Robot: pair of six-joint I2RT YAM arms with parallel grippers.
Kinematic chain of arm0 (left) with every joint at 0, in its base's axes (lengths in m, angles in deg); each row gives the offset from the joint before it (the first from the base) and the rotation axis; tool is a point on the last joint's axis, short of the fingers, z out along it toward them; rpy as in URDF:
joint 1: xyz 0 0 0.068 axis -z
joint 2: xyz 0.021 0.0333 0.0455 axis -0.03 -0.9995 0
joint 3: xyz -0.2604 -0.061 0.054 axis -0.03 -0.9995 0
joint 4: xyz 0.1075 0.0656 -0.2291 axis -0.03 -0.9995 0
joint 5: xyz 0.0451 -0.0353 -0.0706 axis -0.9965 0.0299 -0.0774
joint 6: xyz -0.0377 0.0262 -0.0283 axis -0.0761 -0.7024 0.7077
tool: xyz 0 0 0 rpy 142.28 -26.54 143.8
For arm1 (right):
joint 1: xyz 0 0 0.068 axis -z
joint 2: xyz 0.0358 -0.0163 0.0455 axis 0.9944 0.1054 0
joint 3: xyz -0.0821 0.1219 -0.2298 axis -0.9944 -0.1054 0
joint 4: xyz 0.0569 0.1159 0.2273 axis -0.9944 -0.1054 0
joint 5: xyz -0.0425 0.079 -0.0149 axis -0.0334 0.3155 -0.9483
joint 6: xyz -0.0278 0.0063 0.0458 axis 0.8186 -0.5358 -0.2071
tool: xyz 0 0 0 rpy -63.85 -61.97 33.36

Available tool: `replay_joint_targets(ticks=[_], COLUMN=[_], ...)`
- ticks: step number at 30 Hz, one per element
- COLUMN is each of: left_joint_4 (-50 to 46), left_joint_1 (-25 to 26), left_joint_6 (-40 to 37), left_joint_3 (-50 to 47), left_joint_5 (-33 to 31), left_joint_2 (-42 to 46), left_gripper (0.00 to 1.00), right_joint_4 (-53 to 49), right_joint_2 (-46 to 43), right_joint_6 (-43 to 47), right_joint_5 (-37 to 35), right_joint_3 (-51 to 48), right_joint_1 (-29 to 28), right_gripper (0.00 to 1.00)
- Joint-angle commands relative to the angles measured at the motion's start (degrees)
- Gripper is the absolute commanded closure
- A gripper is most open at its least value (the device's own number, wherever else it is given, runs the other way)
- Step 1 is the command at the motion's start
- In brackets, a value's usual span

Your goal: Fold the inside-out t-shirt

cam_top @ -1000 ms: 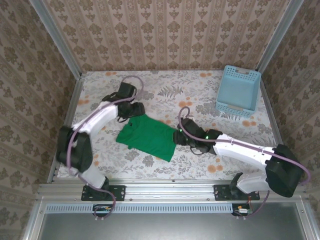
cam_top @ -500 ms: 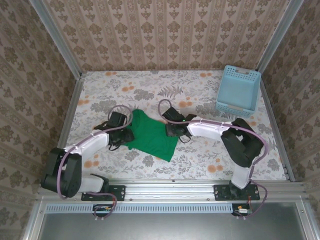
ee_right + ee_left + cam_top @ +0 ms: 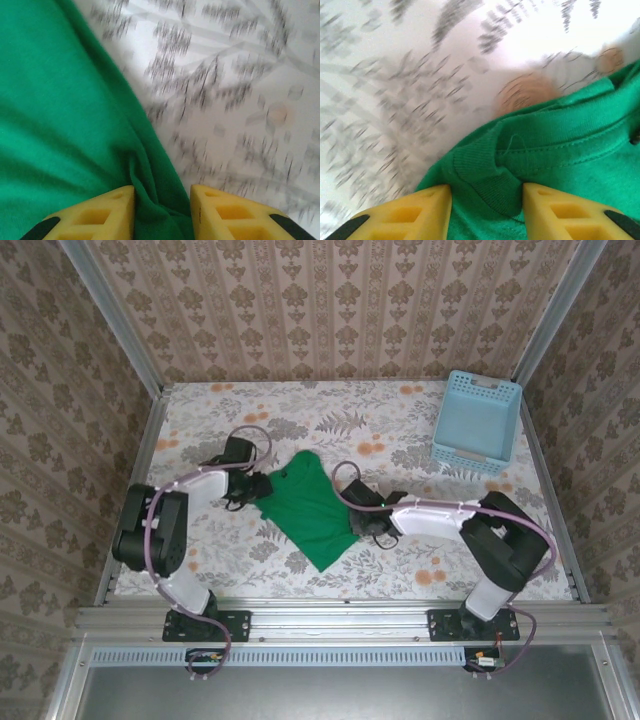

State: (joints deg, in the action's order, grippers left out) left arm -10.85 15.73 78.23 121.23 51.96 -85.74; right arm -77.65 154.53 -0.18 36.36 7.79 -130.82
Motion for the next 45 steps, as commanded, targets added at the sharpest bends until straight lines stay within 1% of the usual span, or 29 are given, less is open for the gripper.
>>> replay_joint_targets(ticks=[1, 3, 4, 6, 8, 10, 12, 14, 16, 17, 20, 22, 24, 27, 30, 35, 36, 37, 41, 43, 45], left_joint_4=[-3.3, -5.3, -6.3, -7.4, -8.2, -9.7, -10.9, -11.3, -10.2, -8.4, -0.8, 2.1, 4.3, 8.0, 11.4, 12.7, 12.9, 13.1, 15.4, 17.6, 17.7], left_joint_1=[2.3, 4.5, 5.4, 6.2, 6.5, 6.5, 6.6, 6.4, 6.3, 6.0, 4.6, 4.3, 4.1, 3.7, 3.8, 3.3, 3.4, 3.5, 4.0, 4.7, 6.0], left_joint_6=[-4.7, -5.9, -6.1, -5.8, -4.4, -2.7, -0.7, 1.1, 2.7, 3.5, 5.3, 5.4, 5.2, 6.4, 7.7, 8.8, 9.0, 9.1, 9.3, 9.7, 9.6], left_joint_3=[6.7, 10.7, 12.5, 13.8, 12.9, 10.8, 7.7, 3.8, -0.3, -2.5, -8.3, -9.3, -9.0, -8.6, -8.2, -6.2, -6.1, -6.0, -5.7, -6.5, -6.8], left_joint_5=[2.0, 1.5, 1.3, 1.2, 0.7, -2.0, -4.3, -5.5, -5.3, -4.1, 1.7, 4.0, 5.3, 8.5, 10.1, 12.0, 12.0, 12.1, 15.6, 17.1, 17.3], left_joint_2=[-5.3, -7.0, -7.2, -6.0, -2.5, 2.0, 6.6, 11.2, 14.5, 15.9, 17.1, 15.6, 13.6, 10.3, 7.7, 2.7, 2.9, 3.1, 5.2, 8.1, 11.5], left_gripper=[0.58, 0.58, 0.58, 0.55, 0.52, 0.48, 0.44, 0.42, 0.42, 0.42, 0.49, 0.54, 0.59, 0.61, 0.63, 0.69, 0.71, 0.75, 0.94, 1.0, 1.0], right_joint_4=[-2.7, -3.6, -5.6, -9.0, -10.1, -10.2, -10.2, -9.4, -7.1, -5.8, -3.3, -2.8, -2.1, -1.0, -0.6, -0.6, -0.8, -0.8, -1.1, -1.0, -0.8], right_joint_2=[-4.6, -6.1, -7.0, -9.3, -12.2, -13.8, -13.8, -13.4, -11.9, -10.9, -8.4, -7.5, -7.0, -6.5, -5.5, -5.0, -5.1, -5.2, -5.1, -5.0, -4.7], right_joint_6=[-7.8, -11.3, -13.0, -14.7, -13.1, -10.8, -8.5, -7.3, -6.5, -6.4, -6.8, -7.4, -8.0, -8.4, -8.7, -8.7, -8.6, -8.6, -8.7, -8.8, -9.0], right_joint_5=[2.1, 0.7, -1.2, -5.1, -8.5, -10.1, -10.1, -9.0, -6.5, -5.0, -2.9, -2.9, -3.2, -2.9, -3.0, -3.3, -3.4, -3.6, -4.5, -4.7, -4.9], right_joint_3=[-3.0, -3.0, -2.6, -2.3, -2.9, -2.9, -2.4, -1.9, -1.8, -1.8, -2.1, -2.4, -3.2, -4.1, -4.3, -4.0, -3.9, -3.9, -3.8, -3.8, -3.9], right_joint_1=[-6.2, -10.1, -11.5, -12.3, -12.3, -12.3, -12.3, -12.3, -12.3, -12.3, -12.8, -12.9, -12.8, -12.9, -12.9, -12.9, -12.9, -12.9, -12.9, -12.9, -12.9], right_gripper=[0.65, 0.65, 0.64, 0.61, 0.58, 0.56, 0.54, 0.53, 0.53, 0.54, 0.58, 0.6, 0.62, 0.63, 0.64, 0.64, 0.64, 0.64, 0.64, 0.64, 0.64])
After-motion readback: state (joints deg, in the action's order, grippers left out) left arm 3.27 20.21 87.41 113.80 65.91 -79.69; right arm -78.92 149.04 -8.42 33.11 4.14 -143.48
